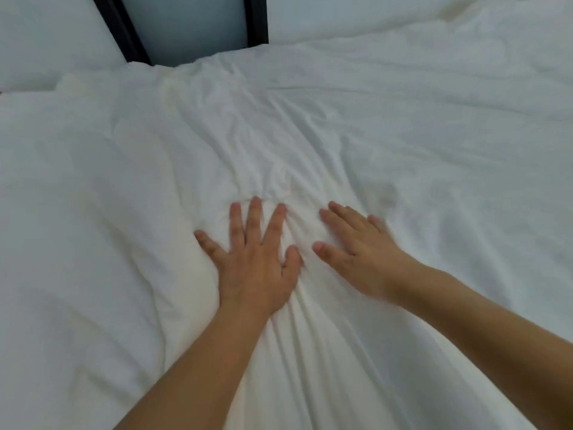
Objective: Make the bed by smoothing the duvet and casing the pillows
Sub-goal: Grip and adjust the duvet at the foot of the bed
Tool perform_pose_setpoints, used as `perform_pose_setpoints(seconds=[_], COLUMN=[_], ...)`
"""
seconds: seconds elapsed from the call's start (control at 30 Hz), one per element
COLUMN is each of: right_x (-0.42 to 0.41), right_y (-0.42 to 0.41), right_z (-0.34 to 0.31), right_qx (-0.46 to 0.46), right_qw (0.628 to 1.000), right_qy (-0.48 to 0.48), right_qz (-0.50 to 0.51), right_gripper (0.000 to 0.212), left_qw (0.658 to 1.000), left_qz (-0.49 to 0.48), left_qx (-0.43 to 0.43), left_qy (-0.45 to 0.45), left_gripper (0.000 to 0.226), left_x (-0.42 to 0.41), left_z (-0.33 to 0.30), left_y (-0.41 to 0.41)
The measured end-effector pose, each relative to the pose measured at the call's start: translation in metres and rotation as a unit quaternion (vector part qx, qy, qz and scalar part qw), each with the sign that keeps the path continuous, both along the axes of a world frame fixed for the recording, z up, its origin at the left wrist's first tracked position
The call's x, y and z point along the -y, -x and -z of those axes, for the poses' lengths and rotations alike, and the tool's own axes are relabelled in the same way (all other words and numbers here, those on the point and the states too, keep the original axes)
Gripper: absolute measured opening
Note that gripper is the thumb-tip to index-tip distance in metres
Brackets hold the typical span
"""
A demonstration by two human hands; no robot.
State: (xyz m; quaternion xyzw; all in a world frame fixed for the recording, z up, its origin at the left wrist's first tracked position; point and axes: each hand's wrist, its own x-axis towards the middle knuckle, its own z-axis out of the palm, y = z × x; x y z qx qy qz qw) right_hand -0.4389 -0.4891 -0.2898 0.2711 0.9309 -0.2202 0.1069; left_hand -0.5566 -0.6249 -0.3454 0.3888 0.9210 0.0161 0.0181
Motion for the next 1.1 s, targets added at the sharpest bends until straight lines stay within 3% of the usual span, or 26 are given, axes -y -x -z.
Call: perform_pose_setpoints(seconds=[0.13,0.23,0.4,0.5,0.57,0.67,0.8,0.9,0.97,1.03,1.1], right_x=[0.049,0.069,0.058,0.053,0.050,0.046,0.040,0.041,0.042,0.052,0.071], right_y=[-0.070,-0.089,-0.084,-0.080,-0.079,-0.077,-0.070,-0.069,-0.072,-0.074,-0.083], right_z=[0.013,0.038,0.062,0.070,0.072,0.076,0.080,0.073,0.065,0.051,0.028], right_qx=[0.015,-0.034,-0.092,-0.113,-0.120,-0.122,-0.116,-0.106,-0.093,-0.074,-0.127], right_qw=[0.998,0.991,0.981,0.976,0.975,0.971,0.967,0.970,0.975,0.984,0.988], right_qy=[-0.067,-0.131,-0.170,-0.187,-0.188,-0.206,-0.228,-0.219,-0.200,-0.163,-0.063], right_qz=[-0.017,0.011,0.018,0.011,0.007,0.003,-0.009,-0.009,-0.005,0.007,0.061], right_gripper=[0.081,0.071,0.062,0.060,0.059,0.059,0.062,0.057,0.055,0.052,0.044], left_qw=[1.000,1.000,0.994,0.995,0.997,0.997,0.992,0.987,0.969,0.953,0.948], left_qz=[-0.011,-0.009,0.007,0.046,0.057,0.042,0.012,0.023,0.023,-0.042,-0.210], left_qx=[-0.017,-0.013,0.093,0.028,-0.019,-0.006,-0.002,0.002,-0.033,-0.129,-0.104], left_qy=[-0.004,0.006,0.054,0.080,0.038,-0.058,-0.122,-0.157,-0.243,-0.270,-0.216], left_gripper=[0.069,0.068,0.061,0.063,0.066,0.063,0.053,0.053,0.050,0.045,0.054], left_x=[0.002,0.002,0.034,0.097,0.117,0.098,0.066,0.073,0.097,0.136,0.192], left_z=[0.002,0.000,-0.046,-0.053,-0.043,-0.024,-0.013,-0.024,-0.048,-0.068,-0.068], left_y=[-0.001,-0.003,-0.040,-0.098,-0.113,-0.099,-0.085,-0.089,-0.098,-0.103,-0.095])
